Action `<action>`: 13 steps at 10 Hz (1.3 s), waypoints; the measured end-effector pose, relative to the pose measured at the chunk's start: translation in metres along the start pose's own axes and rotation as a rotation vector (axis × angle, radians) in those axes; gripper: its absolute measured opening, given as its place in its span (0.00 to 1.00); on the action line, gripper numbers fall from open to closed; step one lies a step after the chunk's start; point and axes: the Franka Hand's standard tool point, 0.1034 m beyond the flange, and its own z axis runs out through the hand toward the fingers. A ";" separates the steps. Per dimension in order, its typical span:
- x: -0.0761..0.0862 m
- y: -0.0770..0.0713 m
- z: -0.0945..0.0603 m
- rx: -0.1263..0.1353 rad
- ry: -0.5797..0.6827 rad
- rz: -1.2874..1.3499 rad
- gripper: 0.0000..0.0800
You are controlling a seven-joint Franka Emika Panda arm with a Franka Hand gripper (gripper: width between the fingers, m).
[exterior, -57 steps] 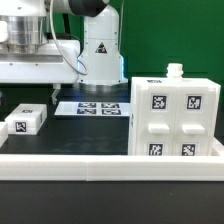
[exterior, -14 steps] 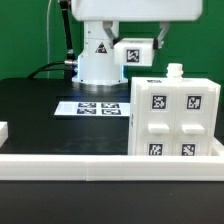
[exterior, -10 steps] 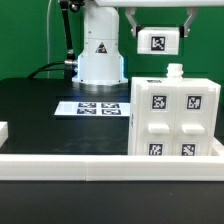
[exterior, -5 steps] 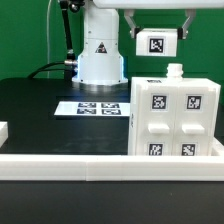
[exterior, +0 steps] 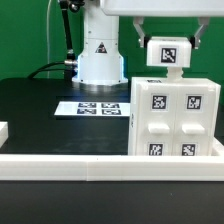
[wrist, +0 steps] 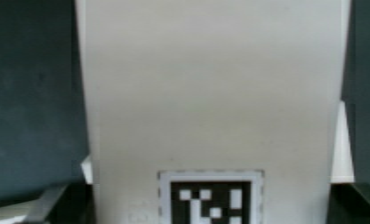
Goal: Assemble cabinet
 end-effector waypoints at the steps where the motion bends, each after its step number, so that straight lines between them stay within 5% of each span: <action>1: 0.001 0.000 0.000 0.000 0.001 -0.048 0.70; 5: 0.001 0.000 0.000 0.000 0.001 -0.044 0.70; 8: 0.020 -0.006 -0.002 -0.004 0.010 -0.092 0.70; 13: 0.021 -0.008 0.015 -0.009 0.015 -0.096 0.70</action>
Offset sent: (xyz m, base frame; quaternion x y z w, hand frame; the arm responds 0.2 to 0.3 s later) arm 0.0000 0.0000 0.0000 0.0000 0.0000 0.0000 1.0000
